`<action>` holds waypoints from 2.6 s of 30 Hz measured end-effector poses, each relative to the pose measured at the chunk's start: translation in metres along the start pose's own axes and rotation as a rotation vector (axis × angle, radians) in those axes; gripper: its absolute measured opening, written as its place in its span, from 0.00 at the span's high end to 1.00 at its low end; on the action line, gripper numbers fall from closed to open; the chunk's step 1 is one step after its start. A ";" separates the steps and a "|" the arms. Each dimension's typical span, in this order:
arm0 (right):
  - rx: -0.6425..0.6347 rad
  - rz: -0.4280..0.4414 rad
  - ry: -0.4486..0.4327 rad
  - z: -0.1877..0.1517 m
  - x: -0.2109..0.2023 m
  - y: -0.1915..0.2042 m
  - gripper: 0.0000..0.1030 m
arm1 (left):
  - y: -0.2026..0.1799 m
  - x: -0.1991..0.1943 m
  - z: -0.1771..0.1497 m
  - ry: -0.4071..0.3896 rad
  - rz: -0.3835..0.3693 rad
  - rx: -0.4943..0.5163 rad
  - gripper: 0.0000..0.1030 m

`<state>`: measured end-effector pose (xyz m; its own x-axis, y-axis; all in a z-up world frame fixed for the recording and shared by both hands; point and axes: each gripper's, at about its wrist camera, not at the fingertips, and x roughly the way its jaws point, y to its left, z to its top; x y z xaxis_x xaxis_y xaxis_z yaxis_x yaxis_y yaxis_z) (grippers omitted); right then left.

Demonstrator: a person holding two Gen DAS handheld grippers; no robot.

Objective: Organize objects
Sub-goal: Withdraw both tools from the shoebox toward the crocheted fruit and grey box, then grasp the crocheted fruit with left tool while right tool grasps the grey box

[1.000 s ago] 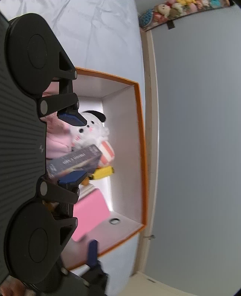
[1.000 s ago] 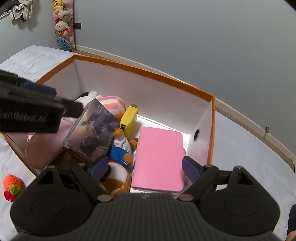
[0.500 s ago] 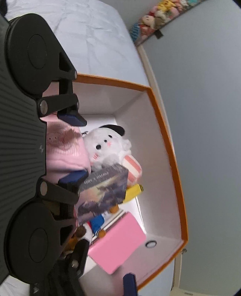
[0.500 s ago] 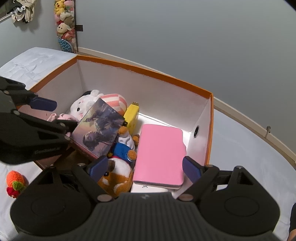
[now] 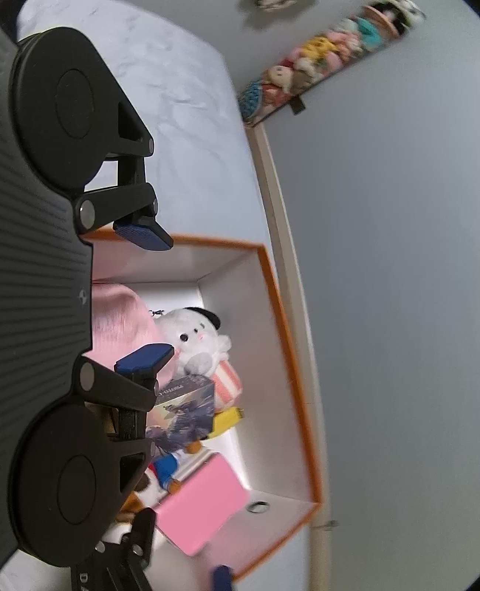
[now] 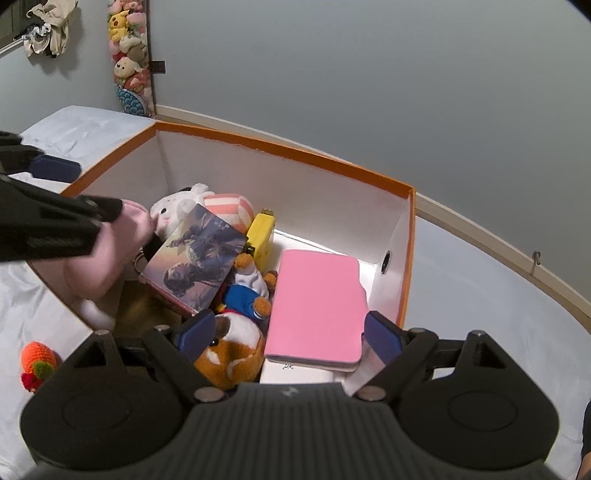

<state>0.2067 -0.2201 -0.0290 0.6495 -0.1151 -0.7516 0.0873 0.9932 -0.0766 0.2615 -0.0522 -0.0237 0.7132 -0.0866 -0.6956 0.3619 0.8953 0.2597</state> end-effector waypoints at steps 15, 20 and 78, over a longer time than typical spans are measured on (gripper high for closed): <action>0.011 -0.034 -0.100 -0.028 -0.054 0.008 0.14 | 0.083 -0.055 -0.056 -0.102 -0.104 -0.295 0.33; -0.014 -0.029 -0.133 -0.041 -0.071 0.018 0.13 | 0.085 -0.063 -0.082 -0.076 -0.111 -0.311 0.33; 0.126 0.149 -0.066 -0.131 -0.020 0.117 0.12 | 0.057 -0.013 -0.179 0.082 -0.181 -0.468 0.48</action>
<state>0.1051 -0.0996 -0.1090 0.7098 0.0282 -0.7038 0.0778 0.9899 0.1182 0.1649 0.0783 -0.1198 0.6073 -0.2409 -0.7571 0.1543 0.9705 -0.1851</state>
